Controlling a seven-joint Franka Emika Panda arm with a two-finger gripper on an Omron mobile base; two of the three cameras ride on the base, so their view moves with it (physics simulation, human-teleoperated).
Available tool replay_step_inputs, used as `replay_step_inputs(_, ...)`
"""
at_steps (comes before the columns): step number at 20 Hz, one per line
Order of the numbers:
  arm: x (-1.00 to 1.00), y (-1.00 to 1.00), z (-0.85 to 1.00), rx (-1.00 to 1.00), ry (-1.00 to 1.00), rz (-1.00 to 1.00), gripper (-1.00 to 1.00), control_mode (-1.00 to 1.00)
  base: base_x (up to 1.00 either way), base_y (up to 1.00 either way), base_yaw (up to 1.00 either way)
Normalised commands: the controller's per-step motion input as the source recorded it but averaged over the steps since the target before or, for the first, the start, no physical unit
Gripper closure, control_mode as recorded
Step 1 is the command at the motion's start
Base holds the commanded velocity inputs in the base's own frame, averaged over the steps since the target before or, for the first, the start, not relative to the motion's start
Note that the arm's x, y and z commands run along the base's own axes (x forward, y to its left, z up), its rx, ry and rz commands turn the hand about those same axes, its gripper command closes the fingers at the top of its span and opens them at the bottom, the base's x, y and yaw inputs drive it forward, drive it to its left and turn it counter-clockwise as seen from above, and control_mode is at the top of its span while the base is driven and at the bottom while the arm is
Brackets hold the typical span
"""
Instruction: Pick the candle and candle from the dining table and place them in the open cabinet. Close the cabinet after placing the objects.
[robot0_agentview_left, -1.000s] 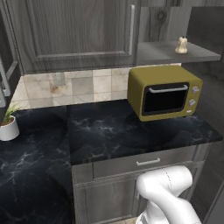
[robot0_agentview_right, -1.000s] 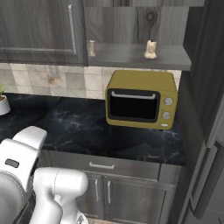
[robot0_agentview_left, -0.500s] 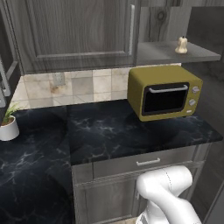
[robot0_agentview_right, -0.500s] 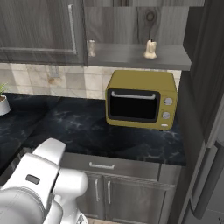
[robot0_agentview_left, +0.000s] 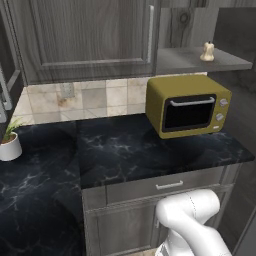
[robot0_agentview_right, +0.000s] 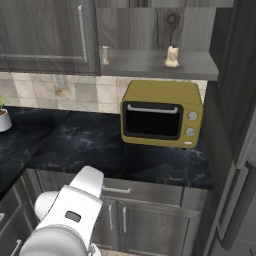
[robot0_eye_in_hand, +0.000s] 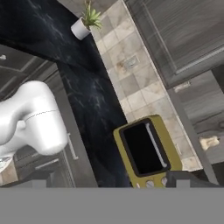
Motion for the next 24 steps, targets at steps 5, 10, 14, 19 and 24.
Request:
replay_step_inputs(5, 0.0, -0.21, -0.16, 0.0, 0.0, 0.0, -1.0, -1.0, 0.0, 0.0, 0.0)
replay_step_inputs(10, 0.11, -0.08, -0.23, 0.0, 0.04, 0.0, -1.0, -1.0, 0.0, 0.0, 0.0)
replay_step_inputs(14, 0.03, -0.25, -0.06, 0.04, 0.0, 0.0, -1.0, -1.0, 0.0, 0.0, 0.0)
replay_step_inputs(19, 0.05, -0.4, -0.01, 0.14, 0.0, 0.0, -1.0, -1.0, 0.0, 0.0, 0.0)
replay_step_inputs(24, 0.04, -0.37, -0.02, 0.18, 0.0, -0.01, -1.0, -1.0, 0.0, 0.0, 0.0)
